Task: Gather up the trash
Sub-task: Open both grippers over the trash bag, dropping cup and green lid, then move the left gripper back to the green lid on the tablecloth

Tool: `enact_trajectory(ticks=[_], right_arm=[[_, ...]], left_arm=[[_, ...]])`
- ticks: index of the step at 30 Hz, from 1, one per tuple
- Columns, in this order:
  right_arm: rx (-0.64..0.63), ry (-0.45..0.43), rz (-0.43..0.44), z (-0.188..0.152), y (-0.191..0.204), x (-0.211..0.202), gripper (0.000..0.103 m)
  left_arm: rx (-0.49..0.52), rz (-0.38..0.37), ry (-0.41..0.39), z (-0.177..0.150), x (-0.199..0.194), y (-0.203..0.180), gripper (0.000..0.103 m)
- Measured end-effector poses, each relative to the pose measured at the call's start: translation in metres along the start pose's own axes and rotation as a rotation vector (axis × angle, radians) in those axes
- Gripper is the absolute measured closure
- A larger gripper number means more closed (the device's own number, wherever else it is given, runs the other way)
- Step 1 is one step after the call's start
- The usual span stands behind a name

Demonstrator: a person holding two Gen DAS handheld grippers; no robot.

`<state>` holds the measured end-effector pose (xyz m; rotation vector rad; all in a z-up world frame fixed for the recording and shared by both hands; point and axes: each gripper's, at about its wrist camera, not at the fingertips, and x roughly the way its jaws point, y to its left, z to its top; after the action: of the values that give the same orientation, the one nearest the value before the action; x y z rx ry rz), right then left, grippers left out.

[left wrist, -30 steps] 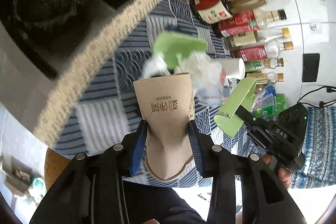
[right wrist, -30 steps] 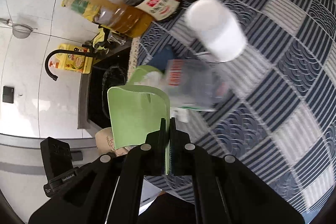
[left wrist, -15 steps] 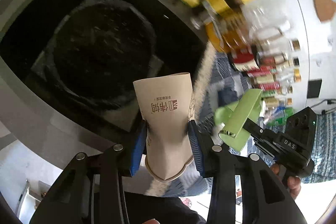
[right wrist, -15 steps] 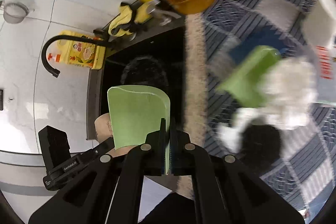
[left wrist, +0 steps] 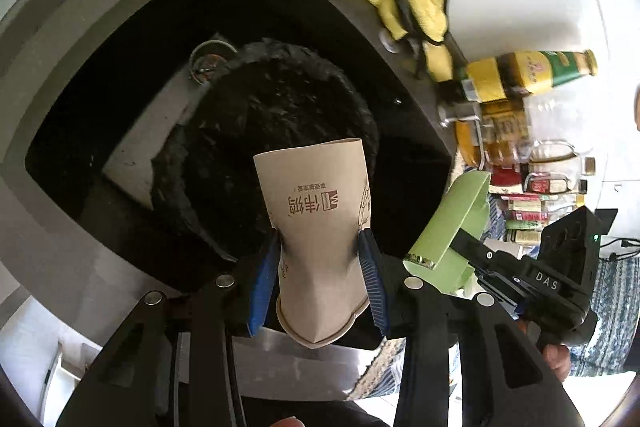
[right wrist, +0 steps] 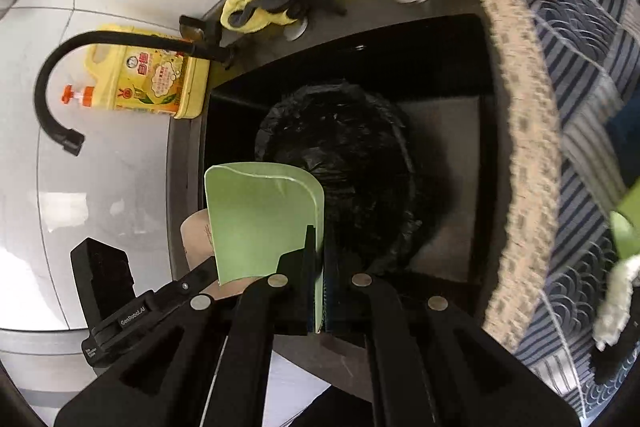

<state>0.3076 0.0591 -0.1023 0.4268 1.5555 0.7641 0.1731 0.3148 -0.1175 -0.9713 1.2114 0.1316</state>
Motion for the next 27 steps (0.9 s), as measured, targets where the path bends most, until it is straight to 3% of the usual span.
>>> enact_trajectory(ticks=[4,6,8,25,27], right_arm=[[0.038,0.008,0.005,0.007,0.005,0.015,0.096],[0.057,0.012,0.011,0.008,0.005,0.018,0.072],[0.082,0.006,0.006,0.01,0.003,0.02,0.061],[0.161,-0.047,-0.015,-0.018,-0.025,-0.013,0.061],[0.171,-0.066,-0.001,-0.022,-0.031,-0.026,0.052]], left_arm=[[0.006,-0.004,0.026,0.013,0.006,0.006,0.062],[-0.001,-0.009,0.041,0.017,0.008,0.008,0.054],[-0.01,-0.011,0.051,0.02,0.011,0.01,0.039],[0.039,-0.027,0.07,0.011,0.017,-0.005,0.039],[0.057,-0.024,0.068,0.007,0.018,-0.012,0.039]])
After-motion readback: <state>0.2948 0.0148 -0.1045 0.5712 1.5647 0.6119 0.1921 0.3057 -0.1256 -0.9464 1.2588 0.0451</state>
